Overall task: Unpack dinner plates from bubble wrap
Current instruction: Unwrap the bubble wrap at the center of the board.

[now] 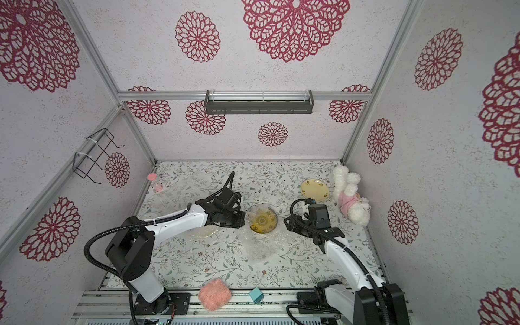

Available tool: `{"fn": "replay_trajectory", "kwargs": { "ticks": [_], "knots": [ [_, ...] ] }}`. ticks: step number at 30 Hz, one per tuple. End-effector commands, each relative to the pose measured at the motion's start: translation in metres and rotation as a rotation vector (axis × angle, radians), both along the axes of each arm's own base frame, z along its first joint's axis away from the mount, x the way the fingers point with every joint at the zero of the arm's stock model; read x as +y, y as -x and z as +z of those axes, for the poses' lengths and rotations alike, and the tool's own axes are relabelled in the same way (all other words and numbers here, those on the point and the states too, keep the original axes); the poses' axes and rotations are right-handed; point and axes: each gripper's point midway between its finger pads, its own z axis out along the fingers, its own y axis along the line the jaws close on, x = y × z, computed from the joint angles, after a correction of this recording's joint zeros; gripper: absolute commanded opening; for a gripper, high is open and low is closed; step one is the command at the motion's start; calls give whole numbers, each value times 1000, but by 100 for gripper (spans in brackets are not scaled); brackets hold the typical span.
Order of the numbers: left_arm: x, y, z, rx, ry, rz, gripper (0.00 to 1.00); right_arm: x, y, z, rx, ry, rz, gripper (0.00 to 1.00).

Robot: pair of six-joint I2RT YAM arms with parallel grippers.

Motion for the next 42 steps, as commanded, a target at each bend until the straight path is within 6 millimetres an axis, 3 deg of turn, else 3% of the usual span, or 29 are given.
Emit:
{"fn": "replay_trajectory", "kwargs": {
  "ticks": [1,5,11,13,17,21,25,30,35,38,42],
  "knots": [
    [15,4,-17,2,-118,-83,0,2,-4,10,-42,102,35,62],
    [21,5,-17,11,-140,-71,7,8,-2,10,-61,196,92,62],
    [42,12,-12,16,-211,-3,68,23,3,1,-68,284,185,63],
    [50,12,0,-5,-228,30,82,25,4,-3,-67,300,191,63],
    [55,10,39,-64,-199,69,99,24,3,-4,-72,288,169,62],
    [43,-1,78,-141,-127,52,97,28,1,-1,-66,186,144,62],
    [22,-19,90,-183,-111,-29,97,26,-4,4,-63,126,111,62],
    [-10,-36,76,-208,-142,-191,97,1,-8,11,-41,1,25,62],
    [-36,-56,57,-255,-219,-288,97,-30,-2,11,-15,-3,-42,62],
    [-52,-59,32,-250,-269,-356,97,-38,3,7,2,-62,-70,62],
    [-68,-56,14,-235,-288,-420,97,-44,8,2,12,-92,-92,62]
  ]
}}
